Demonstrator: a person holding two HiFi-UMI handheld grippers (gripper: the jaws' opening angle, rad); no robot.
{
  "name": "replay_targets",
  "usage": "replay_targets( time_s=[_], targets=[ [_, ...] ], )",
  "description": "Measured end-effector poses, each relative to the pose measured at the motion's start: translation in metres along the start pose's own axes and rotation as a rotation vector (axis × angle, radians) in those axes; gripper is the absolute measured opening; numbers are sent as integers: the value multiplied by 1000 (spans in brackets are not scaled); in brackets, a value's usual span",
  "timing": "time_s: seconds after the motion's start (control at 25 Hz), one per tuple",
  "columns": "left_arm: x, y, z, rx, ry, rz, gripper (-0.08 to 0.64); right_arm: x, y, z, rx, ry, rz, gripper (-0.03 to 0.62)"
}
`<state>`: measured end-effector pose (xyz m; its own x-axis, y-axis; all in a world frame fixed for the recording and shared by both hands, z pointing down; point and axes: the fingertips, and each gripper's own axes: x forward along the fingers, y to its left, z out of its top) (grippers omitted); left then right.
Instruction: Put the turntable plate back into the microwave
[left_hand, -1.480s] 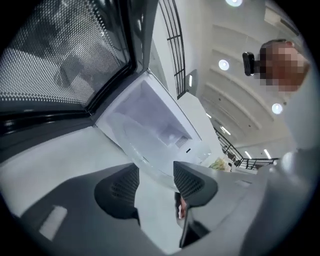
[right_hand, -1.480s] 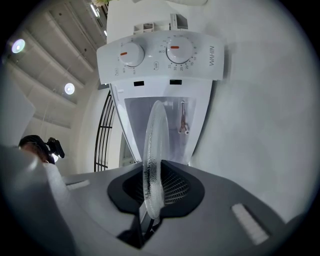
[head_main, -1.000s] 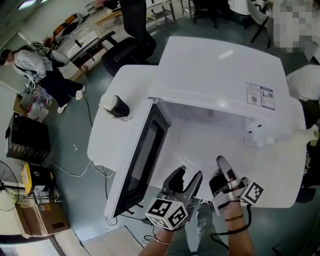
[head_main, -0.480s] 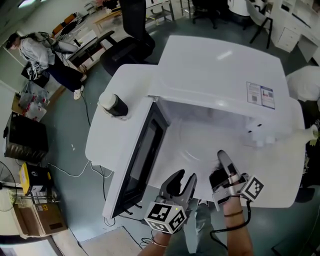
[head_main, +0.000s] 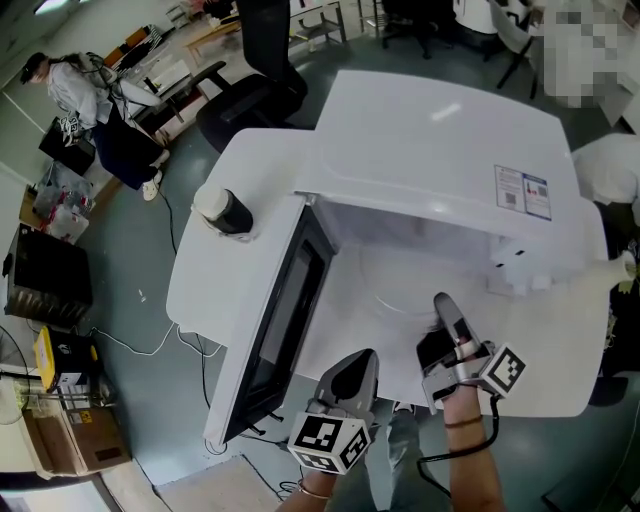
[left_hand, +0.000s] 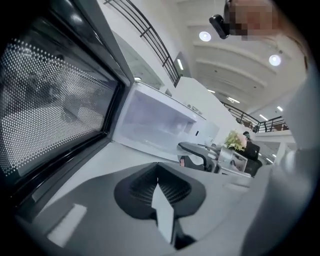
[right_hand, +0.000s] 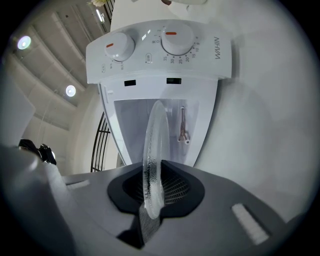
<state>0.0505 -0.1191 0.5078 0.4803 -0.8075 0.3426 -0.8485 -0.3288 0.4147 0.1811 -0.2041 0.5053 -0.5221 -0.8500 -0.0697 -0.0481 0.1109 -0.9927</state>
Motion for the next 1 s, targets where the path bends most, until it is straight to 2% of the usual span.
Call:
replay_targets(
  time_s=[0.28, 0.68, 1.0],
  targets=[
    [0, -2, 3, 22, -4, -21, 0, 13, -1, 9, -3, -35, 2, 43],
    [4, -12, -3, -11, 5, -98, 0, 37, -5, 22, -23, -76, -6, 44],
    [8, -8, 1, -6, 10, -103, 0, 55, -6, 30, -25, -106, -17, 44]
  ],
)
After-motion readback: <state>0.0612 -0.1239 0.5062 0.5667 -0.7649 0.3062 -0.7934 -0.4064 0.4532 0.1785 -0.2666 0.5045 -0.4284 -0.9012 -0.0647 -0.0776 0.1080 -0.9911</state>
